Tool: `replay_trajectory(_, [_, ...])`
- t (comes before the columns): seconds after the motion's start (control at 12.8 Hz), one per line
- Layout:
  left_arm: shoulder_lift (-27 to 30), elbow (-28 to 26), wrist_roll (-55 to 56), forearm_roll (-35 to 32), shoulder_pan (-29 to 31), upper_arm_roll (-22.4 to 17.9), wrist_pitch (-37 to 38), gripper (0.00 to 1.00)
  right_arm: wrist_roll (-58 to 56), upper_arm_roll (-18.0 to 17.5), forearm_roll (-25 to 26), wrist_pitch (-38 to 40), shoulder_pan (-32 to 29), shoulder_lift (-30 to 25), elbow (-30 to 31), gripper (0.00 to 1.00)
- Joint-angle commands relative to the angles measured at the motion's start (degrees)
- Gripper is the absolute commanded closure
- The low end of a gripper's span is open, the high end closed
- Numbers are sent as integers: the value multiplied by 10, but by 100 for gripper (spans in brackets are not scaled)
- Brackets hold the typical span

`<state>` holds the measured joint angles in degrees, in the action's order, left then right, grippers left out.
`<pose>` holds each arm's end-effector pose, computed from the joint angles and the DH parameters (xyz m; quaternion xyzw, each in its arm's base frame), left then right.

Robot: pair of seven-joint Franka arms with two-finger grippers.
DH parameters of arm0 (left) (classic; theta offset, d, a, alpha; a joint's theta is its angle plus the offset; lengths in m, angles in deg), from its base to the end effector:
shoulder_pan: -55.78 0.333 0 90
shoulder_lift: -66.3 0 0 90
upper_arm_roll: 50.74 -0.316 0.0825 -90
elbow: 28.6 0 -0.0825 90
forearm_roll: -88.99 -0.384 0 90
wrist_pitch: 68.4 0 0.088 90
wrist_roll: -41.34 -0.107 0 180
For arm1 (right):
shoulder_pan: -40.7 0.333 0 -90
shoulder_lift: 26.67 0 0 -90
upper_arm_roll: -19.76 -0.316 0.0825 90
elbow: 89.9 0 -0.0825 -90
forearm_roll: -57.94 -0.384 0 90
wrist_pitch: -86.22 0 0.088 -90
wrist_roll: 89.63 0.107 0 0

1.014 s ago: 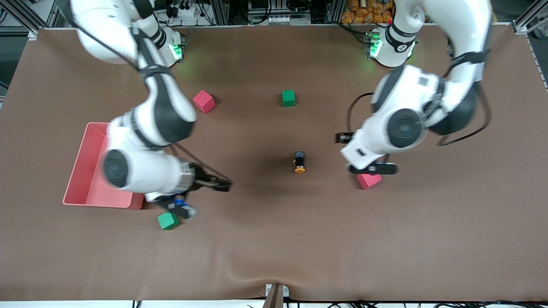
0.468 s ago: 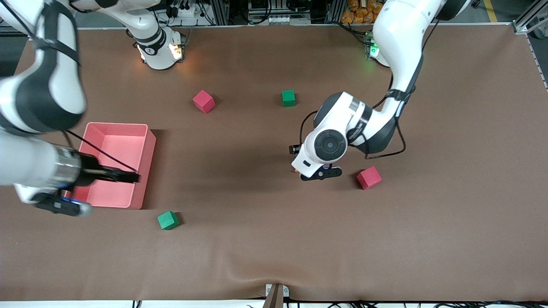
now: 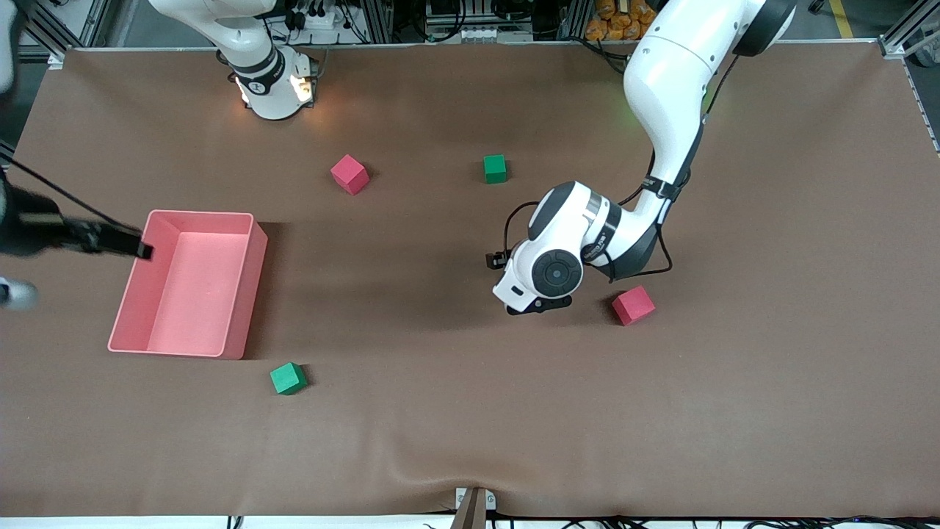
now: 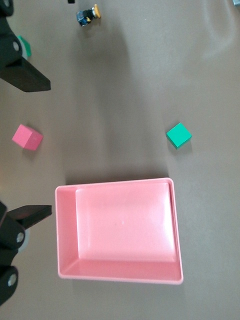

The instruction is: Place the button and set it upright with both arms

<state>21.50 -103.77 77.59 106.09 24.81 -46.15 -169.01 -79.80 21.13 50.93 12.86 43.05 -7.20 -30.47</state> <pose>0.5654 -0.4217 0.2548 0.9696 0.0639 -0.2326 0.0400 0.6207 0.0295 0.6442 -0.9954 0.0618 0.0533 0.0506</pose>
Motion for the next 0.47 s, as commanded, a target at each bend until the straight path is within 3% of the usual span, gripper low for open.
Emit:
replay_trajectory(0.0, [-17, 17, -55, 27, 7, -5, -4, 0, 5, -30, 36, -37, -17, -121, 128, 0])
replay_trajectory(0.16, [-34, 17, -76, 27, 7, -6, -13, 0, 5, -31, 36, -78, -28, -195, 224, 0])
replay_trajectory(0.39, [-63, 39, -87, 26, 2, -8, -13, 3, 5, -30, 37, -80, -26, -231, 276, 0])
